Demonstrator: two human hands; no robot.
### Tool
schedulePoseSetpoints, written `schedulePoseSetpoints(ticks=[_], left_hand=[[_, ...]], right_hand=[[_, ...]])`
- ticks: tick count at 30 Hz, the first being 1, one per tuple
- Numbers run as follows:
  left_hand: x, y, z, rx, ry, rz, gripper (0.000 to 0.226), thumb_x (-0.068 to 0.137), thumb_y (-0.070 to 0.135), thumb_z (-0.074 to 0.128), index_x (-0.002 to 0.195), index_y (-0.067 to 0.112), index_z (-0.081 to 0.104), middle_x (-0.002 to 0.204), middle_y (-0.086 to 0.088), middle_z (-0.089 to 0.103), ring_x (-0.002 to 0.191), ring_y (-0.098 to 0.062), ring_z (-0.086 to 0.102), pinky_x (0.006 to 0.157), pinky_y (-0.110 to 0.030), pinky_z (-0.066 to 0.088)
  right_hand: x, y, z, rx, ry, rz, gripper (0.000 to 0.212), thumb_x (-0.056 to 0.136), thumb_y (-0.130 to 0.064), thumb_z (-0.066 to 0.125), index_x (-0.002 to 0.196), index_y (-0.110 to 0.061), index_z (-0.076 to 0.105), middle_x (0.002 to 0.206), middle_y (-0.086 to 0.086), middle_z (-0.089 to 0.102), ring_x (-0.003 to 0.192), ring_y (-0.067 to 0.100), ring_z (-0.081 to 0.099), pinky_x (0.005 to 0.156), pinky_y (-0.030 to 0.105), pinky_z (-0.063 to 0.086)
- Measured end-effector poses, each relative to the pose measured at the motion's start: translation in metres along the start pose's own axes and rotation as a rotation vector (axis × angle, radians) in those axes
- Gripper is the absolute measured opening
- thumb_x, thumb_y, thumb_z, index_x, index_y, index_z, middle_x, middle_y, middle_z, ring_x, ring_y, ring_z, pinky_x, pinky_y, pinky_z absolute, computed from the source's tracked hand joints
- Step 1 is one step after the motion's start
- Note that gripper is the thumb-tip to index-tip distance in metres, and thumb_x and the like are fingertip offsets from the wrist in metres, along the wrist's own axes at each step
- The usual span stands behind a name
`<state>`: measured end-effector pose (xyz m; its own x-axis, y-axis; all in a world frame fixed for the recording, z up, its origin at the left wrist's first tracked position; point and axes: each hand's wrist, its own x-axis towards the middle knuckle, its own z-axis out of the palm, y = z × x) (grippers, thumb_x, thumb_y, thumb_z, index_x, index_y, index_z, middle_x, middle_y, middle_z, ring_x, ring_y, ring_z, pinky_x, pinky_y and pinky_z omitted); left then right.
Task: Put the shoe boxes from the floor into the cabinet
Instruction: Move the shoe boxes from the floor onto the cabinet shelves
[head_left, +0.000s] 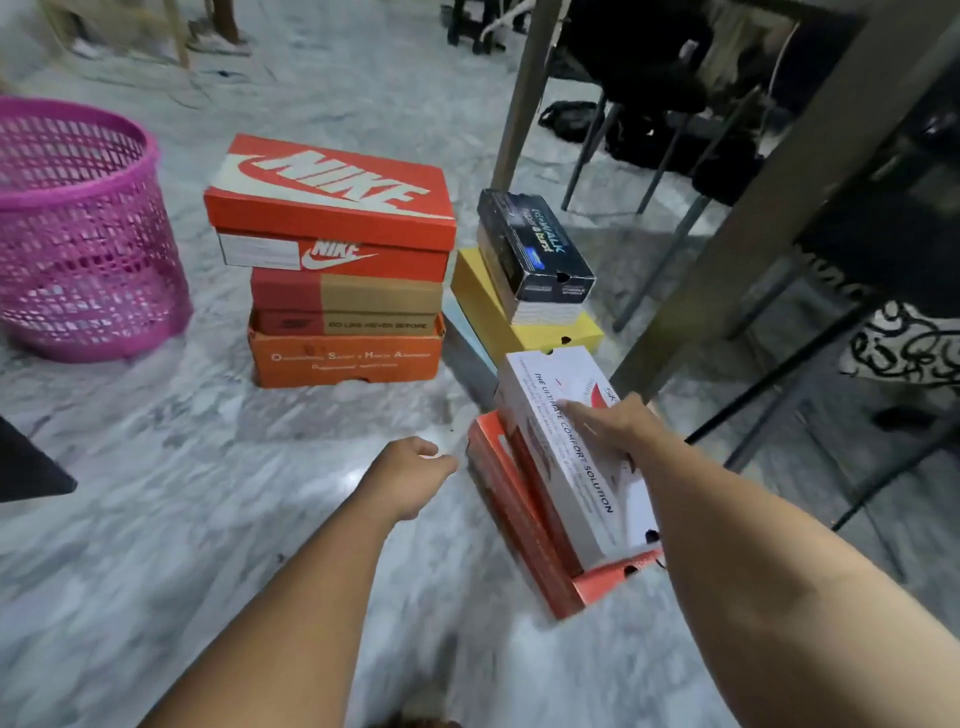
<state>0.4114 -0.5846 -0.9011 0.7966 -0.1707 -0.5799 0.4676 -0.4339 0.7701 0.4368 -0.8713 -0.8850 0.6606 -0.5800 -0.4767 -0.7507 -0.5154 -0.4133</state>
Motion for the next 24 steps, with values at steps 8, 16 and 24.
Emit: schedulePoseSetpoints(ticks=[8, 16, 24], left_hand=[[-0.004, -0.018, 0.038, -0.225, -0.177, 0.042, 0.06, 0.093, 0.039, 0.07, 0.141, 0.039, 0.034, 0.13, 0.014, 0.065, 0.096, -0.003, 0.069, 0.068, -0.02, 0.061], [-0.003, -0.136, -0.033, -0.355, 0.392, 0.013, 0.057, 0.06, 0.046, 0.073, 0.113, 0.05, 0.052, 0.113, 0.015, 0.072, 0.105, -0.015, 0.071, 0.093, -0.04, 0.057], [-0.081, -0.269, -0.141, -0.74, 0.638, -0.125, 0.063, 0.062, 0.032, 0.071, 0.124, 0.025, 0.063, 0.109, 0.003, 0.078, 0.097, -0.018, 0.075, 0.09, -0.044, 0.061]], right_hand=[[-0.045, -0.019, 0.046, 0.138, -0.433, -0.165, 0.046, 0.079, -0.055, 0.081, 0.098, -0.013, 0.074, 0.07, -0.001, 0.079, 0.055, 0.015, 0.074, 0.05, 0.024, 0.057], [-0.104, -0.096, 0.143, -0.142, -0.634, -0.283, 0.063, 0.067, -0.07, 0.08, 0.114, -0.031, 0.068, 0.106, 0.008, 0.077, 0.094, 0.033, 0.074, 0.072, 0.042, 0.059], [-0.219, -0.181, 0.286, -0.38, -0.861, -0.461, 0.037, 0.089, -0.043, 0.071, 0.119, -0.023, 0.063, 0.126, 0.003, 0.066, 0.109, 0.029, 0.064, 0.084, 0.055, 0.055]])
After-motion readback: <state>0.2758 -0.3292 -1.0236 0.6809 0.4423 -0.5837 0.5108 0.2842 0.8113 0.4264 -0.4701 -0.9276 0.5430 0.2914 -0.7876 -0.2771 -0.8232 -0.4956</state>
